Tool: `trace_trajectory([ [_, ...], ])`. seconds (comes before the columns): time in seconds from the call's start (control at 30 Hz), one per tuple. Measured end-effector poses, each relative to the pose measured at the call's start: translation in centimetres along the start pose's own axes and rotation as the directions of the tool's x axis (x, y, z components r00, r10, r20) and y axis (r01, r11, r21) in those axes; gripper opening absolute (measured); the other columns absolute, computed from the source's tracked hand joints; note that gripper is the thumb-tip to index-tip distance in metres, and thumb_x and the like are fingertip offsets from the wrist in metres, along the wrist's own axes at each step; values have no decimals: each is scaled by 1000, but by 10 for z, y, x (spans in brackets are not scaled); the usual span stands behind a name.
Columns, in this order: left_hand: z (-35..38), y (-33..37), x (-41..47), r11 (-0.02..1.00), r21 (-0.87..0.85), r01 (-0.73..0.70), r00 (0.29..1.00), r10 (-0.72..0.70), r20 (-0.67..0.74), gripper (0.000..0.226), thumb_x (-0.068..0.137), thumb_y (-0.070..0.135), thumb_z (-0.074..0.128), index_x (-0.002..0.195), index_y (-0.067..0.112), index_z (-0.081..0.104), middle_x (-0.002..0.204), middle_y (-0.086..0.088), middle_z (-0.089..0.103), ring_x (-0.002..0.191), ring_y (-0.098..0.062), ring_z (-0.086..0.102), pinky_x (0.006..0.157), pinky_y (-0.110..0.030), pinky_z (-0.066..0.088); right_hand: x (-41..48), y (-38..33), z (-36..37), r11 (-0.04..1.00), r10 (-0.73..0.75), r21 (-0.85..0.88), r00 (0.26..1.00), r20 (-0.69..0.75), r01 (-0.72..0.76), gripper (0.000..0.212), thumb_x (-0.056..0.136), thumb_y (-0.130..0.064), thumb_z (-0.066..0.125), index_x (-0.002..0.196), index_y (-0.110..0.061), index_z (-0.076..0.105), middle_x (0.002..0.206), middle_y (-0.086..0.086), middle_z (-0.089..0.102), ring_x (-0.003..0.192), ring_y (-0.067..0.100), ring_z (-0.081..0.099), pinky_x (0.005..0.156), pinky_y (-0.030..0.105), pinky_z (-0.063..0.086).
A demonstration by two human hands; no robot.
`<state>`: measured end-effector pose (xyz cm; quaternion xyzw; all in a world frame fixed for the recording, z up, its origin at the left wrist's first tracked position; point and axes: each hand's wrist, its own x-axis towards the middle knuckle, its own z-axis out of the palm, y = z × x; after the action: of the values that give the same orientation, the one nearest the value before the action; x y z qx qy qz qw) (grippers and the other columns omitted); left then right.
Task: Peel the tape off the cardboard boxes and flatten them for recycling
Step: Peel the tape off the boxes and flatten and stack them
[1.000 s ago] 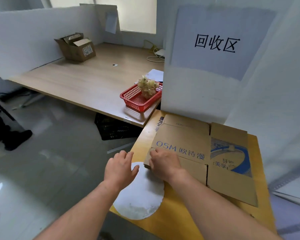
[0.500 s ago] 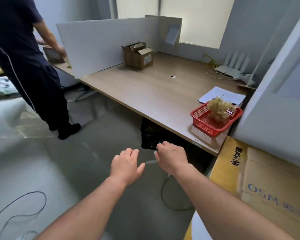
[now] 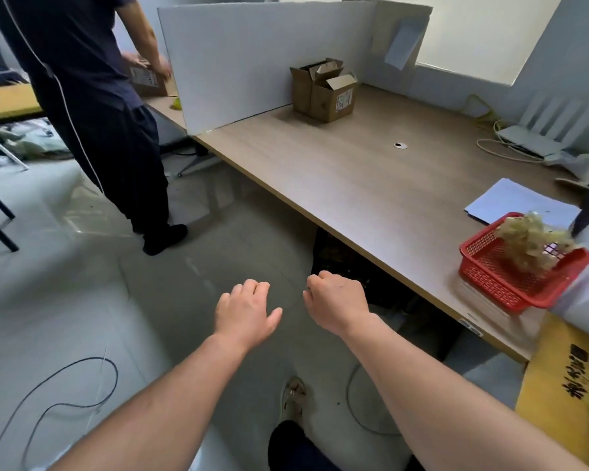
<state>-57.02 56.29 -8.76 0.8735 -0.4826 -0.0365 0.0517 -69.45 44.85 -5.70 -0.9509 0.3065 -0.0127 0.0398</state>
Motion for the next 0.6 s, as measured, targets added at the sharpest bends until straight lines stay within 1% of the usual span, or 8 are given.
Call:
trace_trajectory([
  [0.13, -2, -19, 58, 1000, 0, 12, 1000, -12, 4, 59, 96, 53, 40, 143, 20, 35, 139, 2, 44, 124, -19, 44, 98, -33, 36, 61, 5, 4, 1000, -3, 9, 1000, -6, 3, 23, 99, -27, 34, 95, -15, 53, 85, -2, 43, 84, 24, 57, 60, 31, 35],
  [0.27, -8, -27, 132, 1000, 16, 13, 1000, -13, 17, 60, 96, 53, 40, 145, 20, 32, 139, 1, 44, 125, -19, 44, 100, -33, 37, 131, 27, 4, 999, 20, 27, 1000, 11, -20, 16, 98, -24, 36, 86, -17, 45, 83, -2, 44, 81, 25, 57, 62, 32, 40],
  [0.33, -15, -28, 176, 1000, 22, 6, 1000, -7, 22, 59, 96, 53, 40, 145, 20, 31, 138, 1, 45, 125, -19, 44, 100, -33, 38, 170, 42, -2, 999, 36, 31, 999, 9, -37, 17, 97, -23, 35, 90, -17, 49, 88, 1, 51, 87, 26, 59, 66, 32, 40],
  [0.4, -25, -27, 221, 999, 43, 0, 999, -2, 34, 58, 97, 53, 39, 144, 21, 31, 136, 1, 47, 124, -20, 47, 98, -34, 39, 210, 59, -10, 998, 56, 32, 998, 6, -56, 23, 98, -24, 34, 101, -15, 55, 101, 4, 58, 96, 28, 59, 70, 33, 38],
  [0.47, -34, -23, 265, 998, 63, 4, 999, -8, 54, 56, 97, 52, 38, 143, 21, 32, 134, 0, 49, 121, -21, 51, 94, -35, 41, 249, 77, -16, 997, 71, 32, 997, -2, -71, 27, 98, -24, 33, 107, -14, 56, 109, 5, 60, 101, 29, 58, 73, 34, 38],
  [0.53, -43, -19, 307, 997, 75, 4, 998, -9, 62, 53, 97, 52, 37, 141, 22, 35, 131, 0, 52, 118, -22, 54, 90, -36, 44, 286, 96, -20, 996, 81, 30, 997, -4, -81, 27, 98, -23, 33, 107, -13, 56, 110, 5, 60, 102, 29, 57, 75, 34, 40],
  [0.6, -47, -13, 348, 998, 67, -12, 998, 8, 56, 51, 97, 52, 37, 139, 22, 38, 131, 1, 54, 118, -22, 55, 89, -35, 45, 320, 117, -24, 995, 91, 28, 996, -12, -91, 26, 98, -24, 32, 105, -13, 55, 109, 5, 59, 101, 29, 56, 75, 34, 40],
])
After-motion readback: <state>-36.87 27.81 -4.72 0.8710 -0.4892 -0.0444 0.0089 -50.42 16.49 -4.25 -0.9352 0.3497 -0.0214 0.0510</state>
